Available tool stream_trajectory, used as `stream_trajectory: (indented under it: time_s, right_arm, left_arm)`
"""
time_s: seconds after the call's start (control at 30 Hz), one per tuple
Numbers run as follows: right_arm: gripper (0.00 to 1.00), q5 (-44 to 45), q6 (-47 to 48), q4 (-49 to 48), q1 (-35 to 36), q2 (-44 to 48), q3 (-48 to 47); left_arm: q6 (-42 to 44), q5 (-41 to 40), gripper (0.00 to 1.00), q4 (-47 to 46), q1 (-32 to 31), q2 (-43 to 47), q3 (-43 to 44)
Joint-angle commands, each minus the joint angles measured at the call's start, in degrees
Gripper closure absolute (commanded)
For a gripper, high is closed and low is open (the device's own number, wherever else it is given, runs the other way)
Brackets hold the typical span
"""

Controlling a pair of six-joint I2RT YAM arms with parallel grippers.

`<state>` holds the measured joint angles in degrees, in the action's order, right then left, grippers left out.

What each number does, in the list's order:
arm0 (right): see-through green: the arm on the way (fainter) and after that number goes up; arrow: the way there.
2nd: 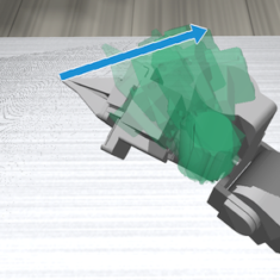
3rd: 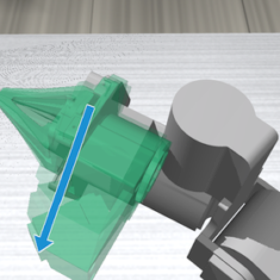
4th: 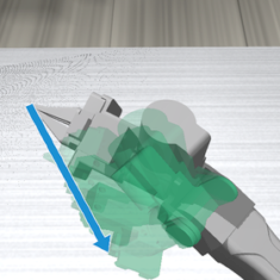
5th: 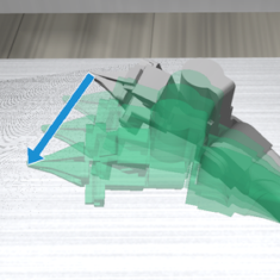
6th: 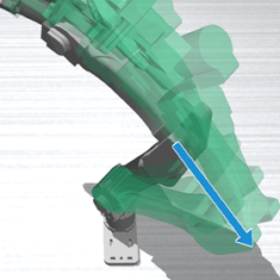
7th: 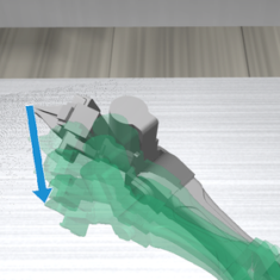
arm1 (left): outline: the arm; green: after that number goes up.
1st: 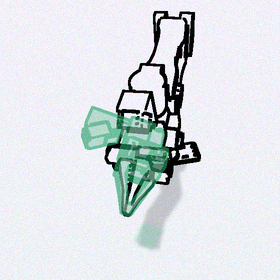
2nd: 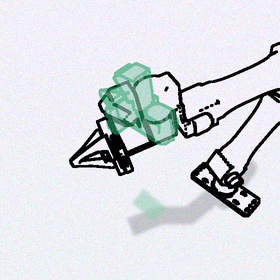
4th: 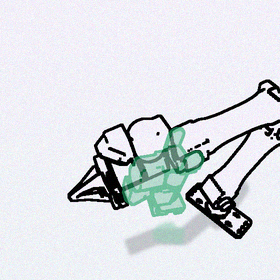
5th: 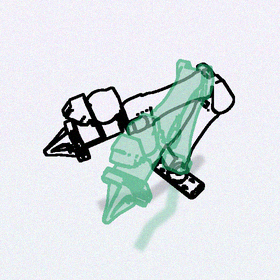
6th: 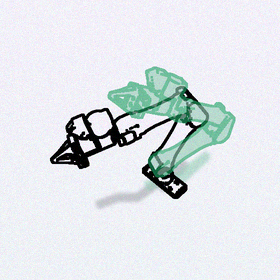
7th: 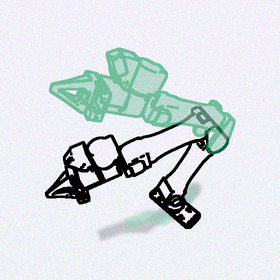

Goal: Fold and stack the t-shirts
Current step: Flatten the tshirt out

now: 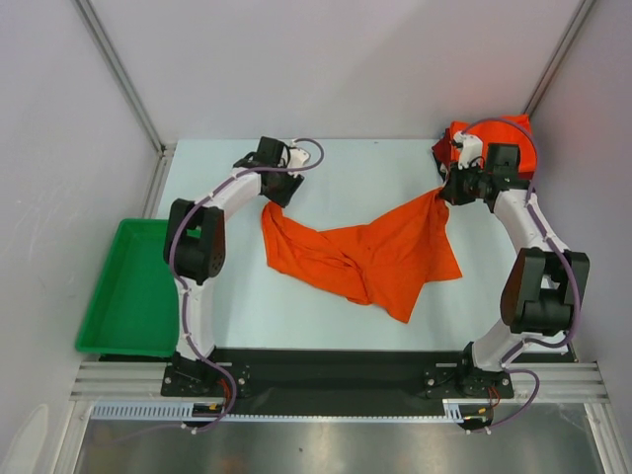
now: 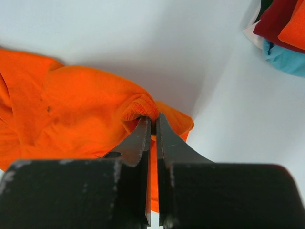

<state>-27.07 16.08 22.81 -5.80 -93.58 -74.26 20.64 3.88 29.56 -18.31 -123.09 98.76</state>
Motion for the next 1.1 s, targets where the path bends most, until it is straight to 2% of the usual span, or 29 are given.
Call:
stream_trajectory:
  time_s: [0.0, 0.33, 0.47, 0.7, 0.8, 0.9, 0.97, 1.0, 1.07]
  right_arm:
    - [1.00, -0.8, -0.8, -1.3, 0.2, -0.8, -2.3]
    - [1.00, 0.3, 0.1, -0.7, 0.6, -2.7, -4.0]
    - [1.00, 1.0, 0.7, -0.7, 1.0, -3.0, -4.2]
    - [1.00, 1.3, 1.1, -0.7, 1.5, -3.0, -3.2]
    - [1.00, 1.7, 1.4, -0.8, 1.8, -3.4, -3.5]
    - [1.00, 2.3, 1.8, -0.7, 1.9, -3.9, -4.0]
    - [1.00, 2.4, 2.0, -0.7, 1.9, -4.2, -4.4]
    - [1.00, 2.4, 2.0, -0.7, 1.9, -4.3, -4.5]
    - [1.00, 2.4, 2.0, -0.6, 2.0, -4.4, -4.8]
  left_arm:
    - [1.6, 1.6, 0.44, -0.4, 1.7, -0.6, 0.8]
    - [2.0, 1.7, 0.45, -0.8, 1.7, -5.3, 3.8]
    - [1.9, 1.6, 0.51, -1.3, 1.7, -6.6, 4.6]
    - [1.7, 0.3, 0.53, -2.3, 1.7, -7.8, 6.4]
    - [1.7, 0.3, 0.60, -2.4, 1.8, -7.9, 6.9]
    - [1.6, 0.1, 0.77, -2.8, 1.8, -7.4, 6.7]
    - [1.6, -0.2, 0.79, -2.8, 1.7, -7.4, 6.8]
    - [1.6, -0.3, 0.84, -2.8, 1.7, -7.4, 6.8]
    - [1.7, -0.4, 0.85, -2.8, 1.8, -7.0, 6.4]
